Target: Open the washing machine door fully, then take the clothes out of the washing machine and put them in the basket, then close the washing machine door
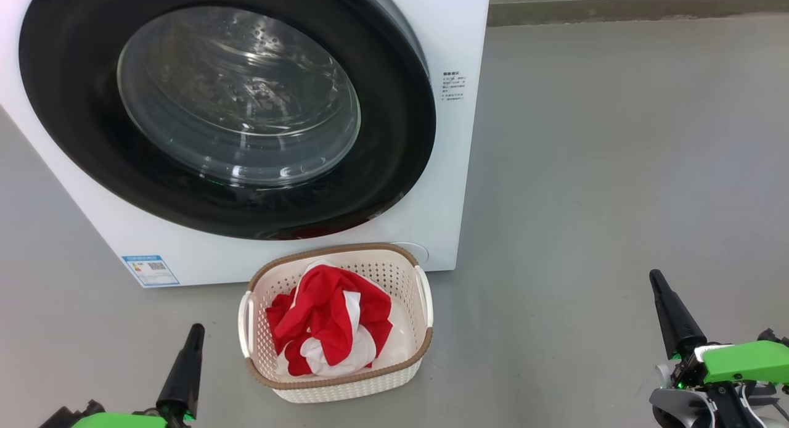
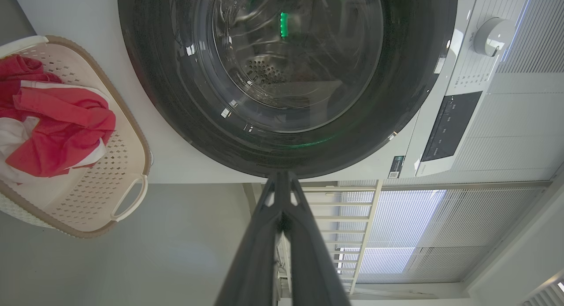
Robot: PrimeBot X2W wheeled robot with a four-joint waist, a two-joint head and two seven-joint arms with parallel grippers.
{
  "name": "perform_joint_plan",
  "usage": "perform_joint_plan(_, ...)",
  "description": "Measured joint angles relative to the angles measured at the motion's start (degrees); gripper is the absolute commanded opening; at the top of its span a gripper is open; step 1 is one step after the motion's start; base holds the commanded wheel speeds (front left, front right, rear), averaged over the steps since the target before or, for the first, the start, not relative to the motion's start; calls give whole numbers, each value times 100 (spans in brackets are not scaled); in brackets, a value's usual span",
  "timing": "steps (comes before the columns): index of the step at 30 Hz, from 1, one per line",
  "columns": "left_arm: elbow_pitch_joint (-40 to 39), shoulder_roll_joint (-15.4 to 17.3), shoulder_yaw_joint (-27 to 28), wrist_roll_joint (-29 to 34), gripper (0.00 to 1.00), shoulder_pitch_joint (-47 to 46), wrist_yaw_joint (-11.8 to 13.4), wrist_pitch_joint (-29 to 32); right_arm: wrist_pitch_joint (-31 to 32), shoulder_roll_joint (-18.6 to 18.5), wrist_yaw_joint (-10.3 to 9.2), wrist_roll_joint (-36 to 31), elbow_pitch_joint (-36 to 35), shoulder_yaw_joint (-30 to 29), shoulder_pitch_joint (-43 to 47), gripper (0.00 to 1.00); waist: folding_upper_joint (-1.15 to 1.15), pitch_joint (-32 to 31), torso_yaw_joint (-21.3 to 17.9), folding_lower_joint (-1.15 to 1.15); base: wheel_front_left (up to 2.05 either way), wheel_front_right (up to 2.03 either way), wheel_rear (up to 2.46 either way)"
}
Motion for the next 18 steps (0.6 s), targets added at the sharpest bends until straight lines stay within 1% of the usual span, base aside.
perform_joint_plan(18,1,-2,20,1,0,0,0,7,40,4,0,-9,0,-10,0,0,0,0,0,0,0,0,0)
